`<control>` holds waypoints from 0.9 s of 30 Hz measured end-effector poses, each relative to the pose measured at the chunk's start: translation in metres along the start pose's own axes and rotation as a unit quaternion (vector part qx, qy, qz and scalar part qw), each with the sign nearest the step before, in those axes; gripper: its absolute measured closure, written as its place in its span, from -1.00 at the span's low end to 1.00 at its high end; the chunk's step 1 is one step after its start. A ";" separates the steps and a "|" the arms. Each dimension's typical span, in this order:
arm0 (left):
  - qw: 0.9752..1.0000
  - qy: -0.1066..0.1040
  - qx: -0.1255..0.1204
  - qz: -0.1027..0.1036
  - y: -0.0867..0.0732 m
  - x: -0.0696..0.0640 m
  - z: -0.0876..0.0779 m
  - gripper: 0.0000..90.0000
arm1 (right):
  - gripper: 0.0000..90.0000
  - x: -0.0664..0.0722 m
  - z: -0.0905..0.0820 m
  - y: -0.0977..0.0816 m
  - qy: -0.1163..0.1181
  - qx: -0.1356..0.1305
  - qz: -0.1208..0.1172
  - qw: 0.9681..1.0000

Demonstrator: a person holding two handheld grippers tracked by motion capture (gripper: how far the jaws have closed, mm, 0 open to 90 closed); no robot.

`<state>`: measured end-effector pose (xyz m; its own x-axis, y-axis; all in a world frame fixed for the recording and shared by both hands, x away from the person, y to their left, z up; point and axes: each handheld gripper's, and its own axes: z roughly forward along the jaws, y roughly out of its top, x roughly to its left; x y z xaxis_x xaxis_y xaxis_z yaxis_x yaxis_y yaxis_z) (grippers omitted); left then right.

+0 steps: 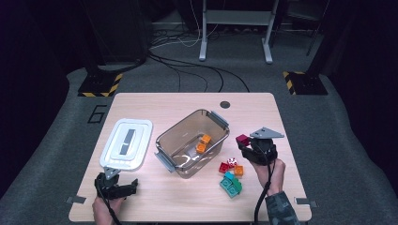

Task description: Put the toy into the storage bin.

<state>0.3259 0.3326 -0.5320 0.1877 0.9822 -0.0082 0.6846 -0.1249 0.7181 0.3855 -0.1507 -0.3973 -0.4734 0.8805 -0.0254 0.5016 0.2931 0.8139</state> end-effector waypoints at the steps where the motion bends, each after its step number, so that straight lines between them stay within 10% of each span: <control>1: 1.000 -0.001 0.000 0.000 0.000 0.000 0.000 -1.00 | 0.30 0.000 0.000 0.002 0.001 -0.003 -0.002 1.000; 27: 1.000 0.000 0.000 0.000 0.000 0.000 0.000 -1.00 | 0.30 0.018 0.007 0.046 0.021 -0.031 -0.040 0.998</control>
<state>0.3259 0.3326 -0.5320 0.1880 0.9821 -0.0083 0.6845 -0.1249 0.7182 0.4046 -0.1185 -0.3646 -0.5413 0.8381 -0.0680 0.4158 0.3370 0.8447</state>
